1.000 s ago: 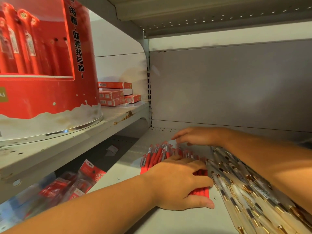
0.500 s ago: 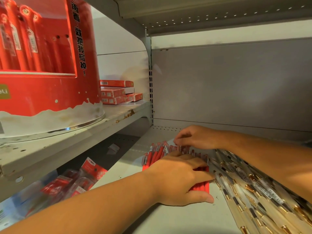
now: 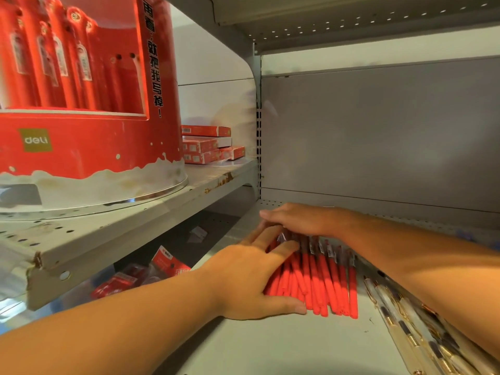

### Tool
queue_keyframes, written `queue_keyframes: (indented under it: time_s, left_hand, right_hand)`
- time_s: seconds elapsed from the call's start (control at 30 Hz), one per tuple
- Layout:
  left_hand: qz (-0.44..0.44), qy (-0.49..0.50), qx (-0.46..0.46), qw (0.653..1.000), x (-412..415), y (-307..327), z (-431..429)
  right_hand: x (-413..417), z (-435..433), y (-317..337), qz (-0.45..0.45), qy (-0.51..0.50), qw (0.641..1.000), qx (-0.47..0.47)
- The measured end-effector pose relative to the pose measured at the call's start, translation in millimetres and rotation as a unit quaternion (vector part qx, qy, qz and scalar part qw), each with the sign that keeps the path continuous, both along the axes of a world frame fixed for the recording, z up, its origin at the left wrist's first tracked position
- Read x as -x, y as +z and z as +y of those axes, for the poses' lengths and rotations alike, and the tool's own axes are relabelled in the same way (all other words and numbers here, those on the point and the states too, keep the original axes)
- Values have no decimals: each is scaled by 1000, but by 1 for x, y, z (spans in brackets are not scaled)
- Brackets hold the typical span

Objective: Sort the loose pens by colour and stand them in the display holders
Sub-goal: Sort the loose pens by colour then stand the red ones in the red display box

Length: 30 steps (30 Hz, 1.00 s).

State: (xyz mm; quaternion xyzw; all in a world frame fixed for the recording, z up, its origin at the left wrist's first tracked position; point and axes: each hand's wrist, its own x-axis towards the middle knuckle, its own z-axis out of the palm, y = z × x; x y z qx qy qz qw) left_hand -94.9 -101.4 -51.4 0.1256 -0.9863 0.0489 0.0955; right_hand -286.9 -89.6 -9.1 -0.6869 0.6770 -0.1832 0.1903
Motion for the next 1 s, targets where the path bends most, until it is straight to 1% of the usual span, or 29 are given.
queue_keyframes:
  time_s: [0.07, 0.2, 0.37, 0.43, 0.5, 0.6, 0.7, 0.77, 0.9, 0.97, 1.0]
  left_hand:
    - [5, 5, -18, 1000, 2, -1, -2]
    - [11, -14, -34, 999, 4, -2, -5]
    - [6, -13, -81, 997, 1, 0, -6]
    - [20, -4, -109, 994, -3, 1, -6]
    - [24, 23, -136, 990, -7, 1, -6]
    - [-13, 56, -199, 978, -9, -4, -7]
    - [-49, 51, -204, 976, -9, -7, -6]
    - [-52, 57, -196, 978, -8, -8, -6]
    - [-49, 64, -184, 980, -7, -10, -3]
    - [-33, 57, -200, 977, -6, -8, -1]
    - [-12, 56, -223, 973, -6, -7, 1]
  right_hand:
    - [0, 2, 0, -14, -6, 1000, 2]
    - [3, 5, -4, 2, 4, 1000, 2]
    - [19, 18, 2, -15, -35, 999, 27]
    - [25, 33, 7, 5, -41, 999, 34]
    - [30, 55, 7, 49, -34, 998, 4]
    - [33, 95, -3, 148, 23, 987, -63]
    - [26, 120, -8, 172, 90, 977, -92]
    - [23, 124, -8, 181, 79, 974, -110]
    - [16, 118, -15, 225, 21, 966, -122]
    - [9, 112, -20, 222, 3, 969, -113]
    - [5, 109, -20, 221, -1, 969, -106]
